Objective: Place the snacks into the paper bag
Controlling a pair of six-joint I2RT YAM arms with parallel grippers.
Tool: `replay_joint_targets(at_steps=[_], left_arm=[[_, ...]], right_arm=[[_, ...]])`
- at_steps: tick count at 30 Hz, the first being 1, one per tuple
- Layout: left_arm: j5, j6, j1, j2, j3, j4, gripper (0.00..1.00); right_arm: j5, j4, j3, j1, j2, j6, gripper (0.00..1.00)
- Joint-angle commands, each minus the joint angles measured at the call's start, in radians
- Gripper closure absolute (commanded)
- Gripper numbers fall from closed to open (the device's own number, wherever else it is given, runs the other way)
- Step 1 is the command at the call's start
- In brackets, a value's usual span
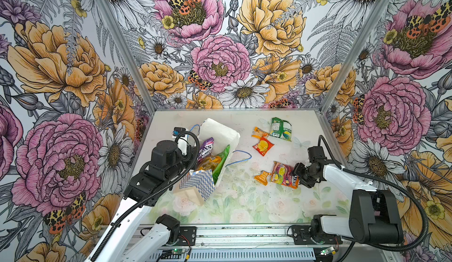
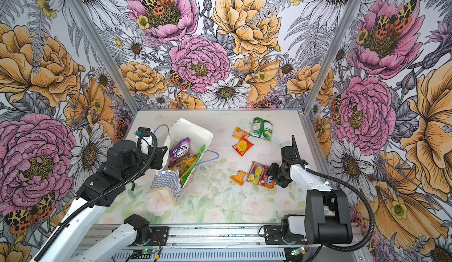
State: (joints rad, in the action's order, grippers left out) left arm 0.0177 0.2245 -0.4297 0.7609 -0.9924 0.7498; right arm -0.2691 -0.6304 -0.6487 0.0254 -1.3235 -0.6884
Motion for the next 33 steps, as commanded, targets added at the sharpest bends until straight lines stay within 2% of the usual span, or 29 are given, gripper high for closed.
replay_joint_targets(at_steps=[1, 8, 16, 26, 29, 33], left_arm=[[0.01, -0.025, 0.005, -0.012, 0.012, -0.073, 1.0], [0.014, -0.028, 0.003, -0.013, 0.014, -0.073, 1.0], [0.018, -0.028, 0.0, -0.013, 0.014, -0.074, 1.0], [0.031, -0.028, -0.004, -0.016, 0.016, -0.075, 1.0], [0.025, -0.03, -0.004, -0.011, 0.015, -0.075, 1.0], [0.021, -0.029, -0.004, -0.012, 0.015, -0.077, 1.0]], right_arm=[[0.015, 0.023, 0.018, -0.02, -0.014, 0.005, 0.46], [0.038, 0.024, 0.034, -0.025, 0.055, -0.018, 0.67], [0.037, 0.024, 0.038, -0.025, 0.105, -0.03, 1.0], [0.032, 0.022, 0.044, -0.027, 0.151, -0.048, 1.0], [0.011, 0.003, 0.036, -0.027, 0.216, -0.06, 1.0], [0.05, -0.08, -0.007, -0.034, 0.328, -0.07, 1.0]])
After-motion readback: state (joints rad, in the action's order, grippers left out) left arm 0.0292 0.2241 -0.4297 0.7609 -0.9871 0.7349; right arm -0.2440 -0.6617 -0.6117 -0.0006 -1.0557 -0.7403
